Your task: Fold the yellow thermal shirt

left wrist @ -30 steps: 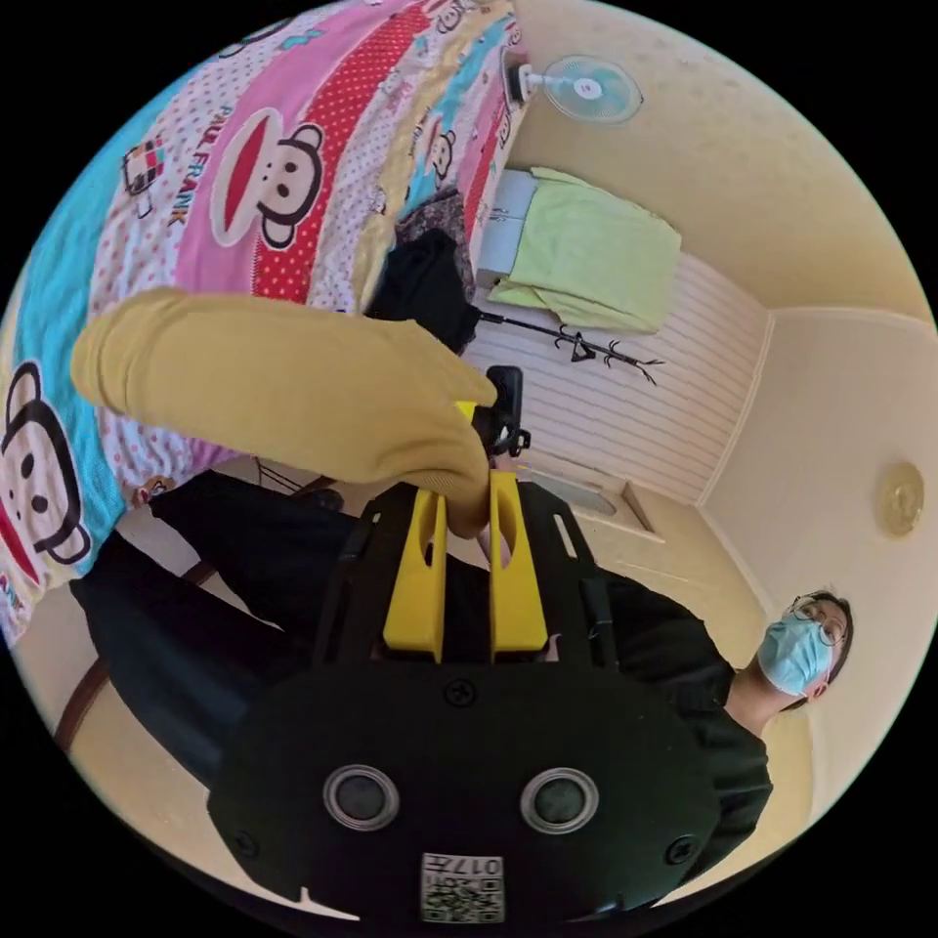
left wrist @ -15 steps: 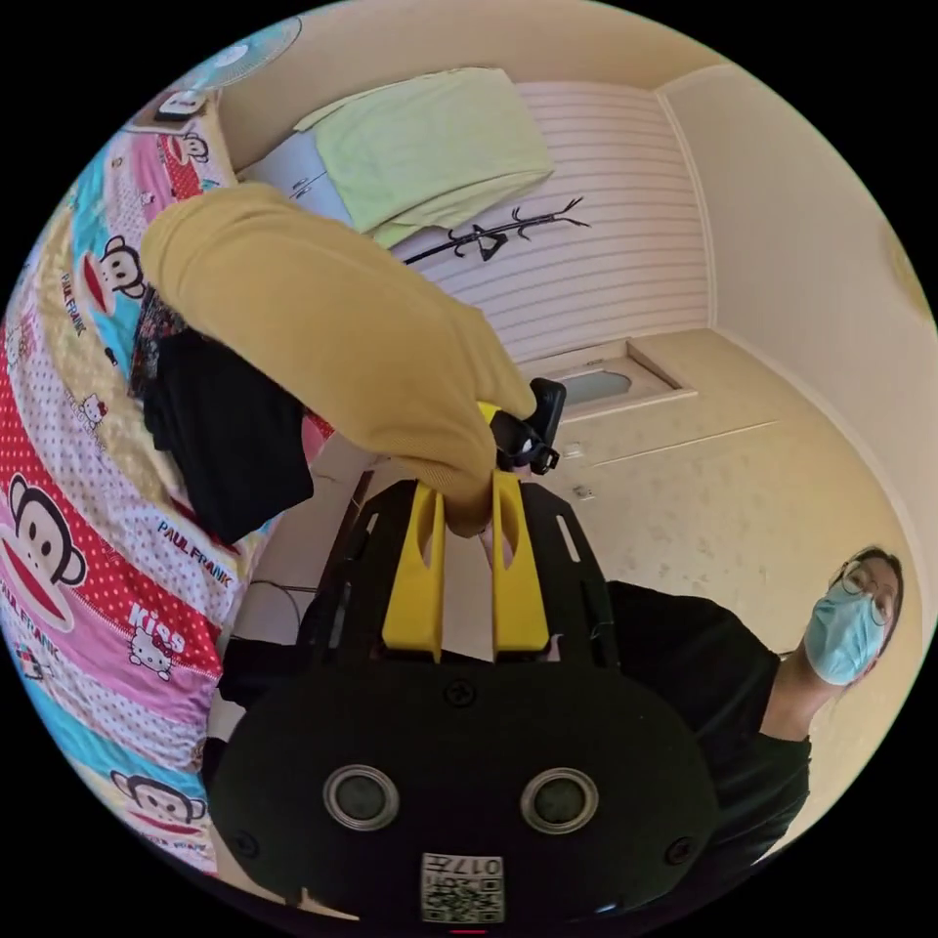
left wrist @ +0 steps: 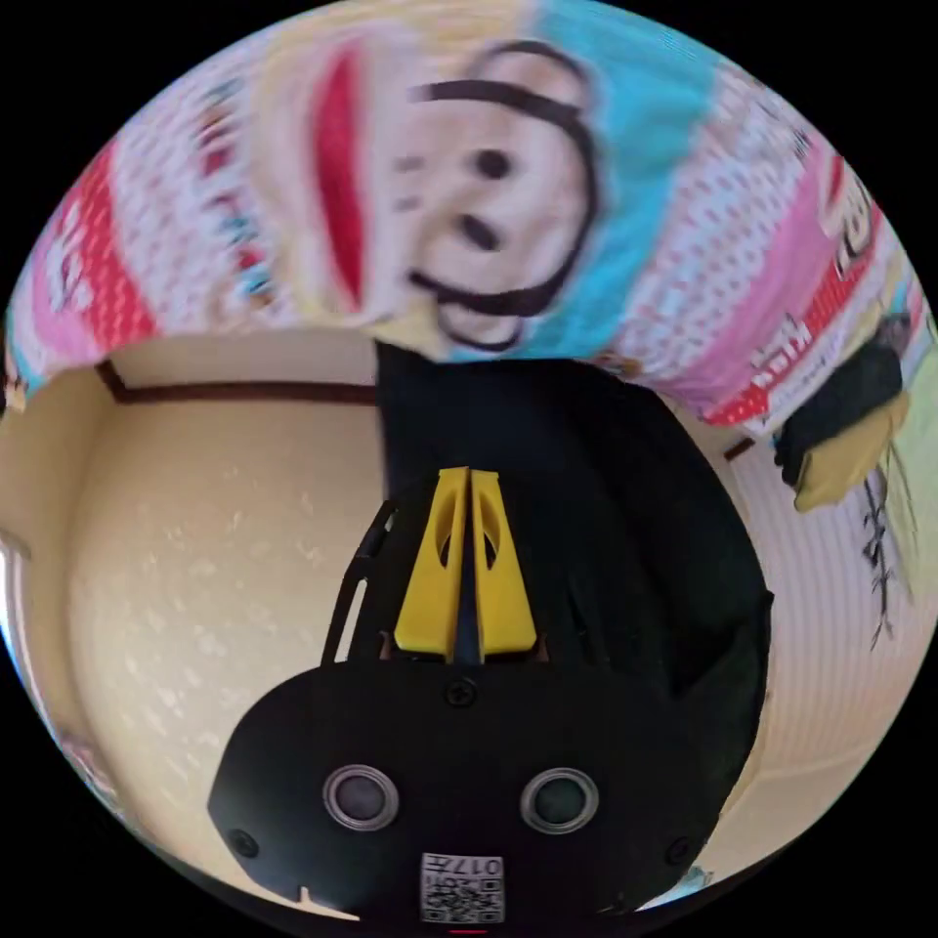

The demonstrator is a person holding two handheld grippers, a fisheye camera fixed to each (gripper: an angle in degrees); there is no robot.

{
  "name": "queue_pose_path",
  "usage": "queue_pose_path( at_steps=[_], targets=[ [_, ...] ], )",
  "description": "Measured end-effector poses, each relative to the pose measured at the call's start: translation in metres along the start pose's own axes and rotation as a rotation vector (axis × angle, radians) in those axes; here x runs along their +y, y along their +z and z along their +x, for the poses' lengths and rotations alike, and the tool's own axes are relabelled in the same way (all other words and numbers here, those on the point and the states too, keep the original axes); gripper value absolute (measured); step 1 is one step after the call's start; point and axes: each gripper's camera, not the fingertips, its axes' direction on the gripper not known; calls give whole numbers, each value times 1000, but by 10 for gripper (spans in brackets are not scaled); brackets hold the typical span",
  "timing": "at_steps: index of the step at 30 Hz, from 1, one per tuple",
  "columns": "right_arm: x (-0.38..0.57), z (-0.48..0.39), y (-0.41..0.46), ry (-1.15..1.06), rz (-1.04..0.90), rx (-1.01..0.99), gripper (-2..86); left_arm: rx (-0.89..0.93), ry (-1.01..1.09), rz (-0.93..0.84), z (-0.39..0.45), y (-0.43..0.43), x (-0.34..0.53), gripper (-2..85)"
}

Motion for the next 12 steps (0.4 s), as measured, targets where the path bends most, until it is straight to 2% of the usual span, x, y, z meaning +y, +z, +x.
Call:
queue_pose_path(
  at_steps=[2,3,5,6,8,10,12],
  targets=[
    [9,40,5,149,-72,76,7,134,-256,45,-118,6,62,-10],
    [12,58,6,266,-119,175,7,169,-318,61,-143,9,81,-10],
    [6,66,1,381,-164,298,7,327,-521,132,-212,34,160,-10],
    [-8,58,-5,407,-163,331,6,372,-557,150,-222,43,178,-10],
    [-41,30,-14,403,-121,320,6,554,-659,199,-237,88,238,-10],
    [-80,-17,-11,291,-110,361,5,680,-691,234,-230,122,270,-10],
    [-130,-86,29,121,-273,744,4,774,-705,258,-218,153,293,-10]
  ],
)
